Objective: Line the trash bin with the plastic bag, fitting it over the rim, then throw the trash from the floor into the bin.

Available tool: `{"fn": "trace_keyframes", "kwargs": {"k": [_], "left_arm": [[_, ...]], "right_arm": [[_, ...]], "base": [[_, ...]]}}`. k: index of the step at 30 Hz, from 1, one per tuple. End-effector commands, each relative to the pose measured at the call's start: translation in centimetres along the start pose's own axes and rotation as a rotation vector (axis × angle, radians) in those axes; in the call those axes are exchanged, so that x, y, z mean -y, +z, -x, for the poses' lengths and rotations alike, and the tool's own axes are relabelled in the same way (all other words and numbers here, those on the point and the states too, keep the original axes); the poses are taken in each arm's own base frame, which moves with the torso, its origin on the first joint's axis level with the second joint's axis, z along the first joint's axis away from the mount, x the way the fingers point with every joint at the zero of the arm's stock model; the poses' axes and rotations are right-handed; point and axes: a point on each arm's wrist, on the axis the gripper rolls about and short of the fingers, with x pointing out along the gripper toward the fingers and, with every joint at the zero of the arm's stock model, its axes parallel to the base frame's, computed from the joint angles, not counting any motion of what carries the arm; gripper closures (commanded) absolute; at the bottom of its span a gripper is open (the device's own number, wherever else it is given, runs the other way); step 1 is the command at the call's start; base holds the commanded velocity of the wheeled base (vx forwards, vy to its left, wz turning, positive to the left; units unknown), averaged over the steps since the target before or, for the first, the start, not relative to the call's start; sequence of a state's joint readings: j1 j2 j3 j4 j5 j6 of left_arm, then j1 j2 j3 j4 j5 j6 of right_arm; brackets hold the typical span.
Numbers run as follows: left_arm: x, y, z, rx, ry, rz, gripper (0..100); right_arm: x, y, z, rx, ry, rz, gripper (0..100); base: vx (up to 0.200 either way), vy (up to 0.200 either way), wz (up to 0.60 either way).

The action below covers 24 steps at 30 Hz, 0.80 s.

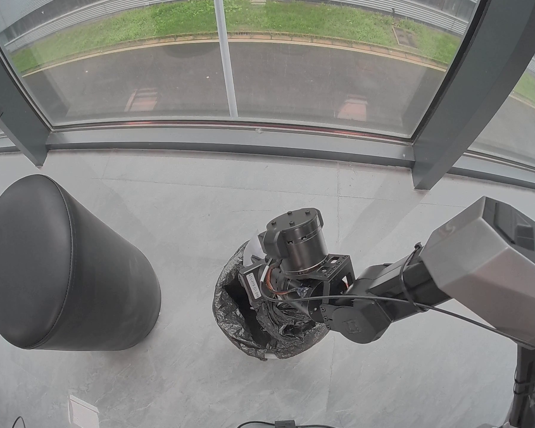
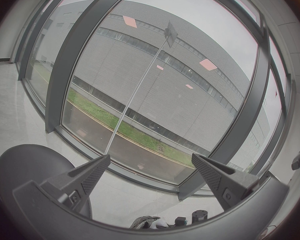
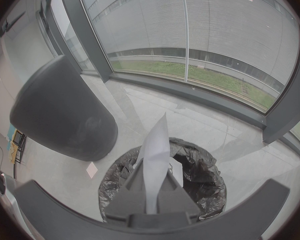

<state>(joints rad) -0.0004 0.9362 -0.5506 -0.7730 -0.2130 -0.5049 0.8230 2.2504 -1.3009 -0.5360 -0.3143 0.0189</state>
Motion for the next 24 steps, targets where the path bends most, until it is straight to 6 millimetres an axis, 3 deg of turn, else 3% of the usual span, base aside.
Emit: {"fn": "trace_keyframes", "kwargs": {"k": [1, 6, 16, 17, 24], "left_arm": [[0.2, 0.2, 0.3, 0.012, -0.003, -0.003, 0], [0.0, 0.1, 0.2, 0.004, 0.001, -0.001, 0], [-0.1, -0.1, 0.1, -0.002, 0.005, -0.001, 0], [-0.1, -0.1, 0.1, -0.003, 0.005, 0.000, 0], [-0.1, -0.1, 0.1, -0.005, 0.006, 0.000, 0]], "right_arm": [[0.3, -2.3, -2.2, -0.055, -0.022, 0.009, 100], [1.4, -2.9, -3.0, -0.064, -0.047, 0.001, 100], [1.1, -3.6, -3.9, -0.072, -0.047, 0.002, 100], [1.1, -3.5, -3.9, -0.069, -0.047, 0.001, 0], [1.1, -3.1, -3.9, -0.055, -0.047, -0.015, 0]], "base": [[0.000, 0.000, 0.00], [0.000, 0.000, 0.00], [0.000, 0.000, 0.00], [0.000, 0.000, 0.00], [0.000, 0.000, 0.00]]}}
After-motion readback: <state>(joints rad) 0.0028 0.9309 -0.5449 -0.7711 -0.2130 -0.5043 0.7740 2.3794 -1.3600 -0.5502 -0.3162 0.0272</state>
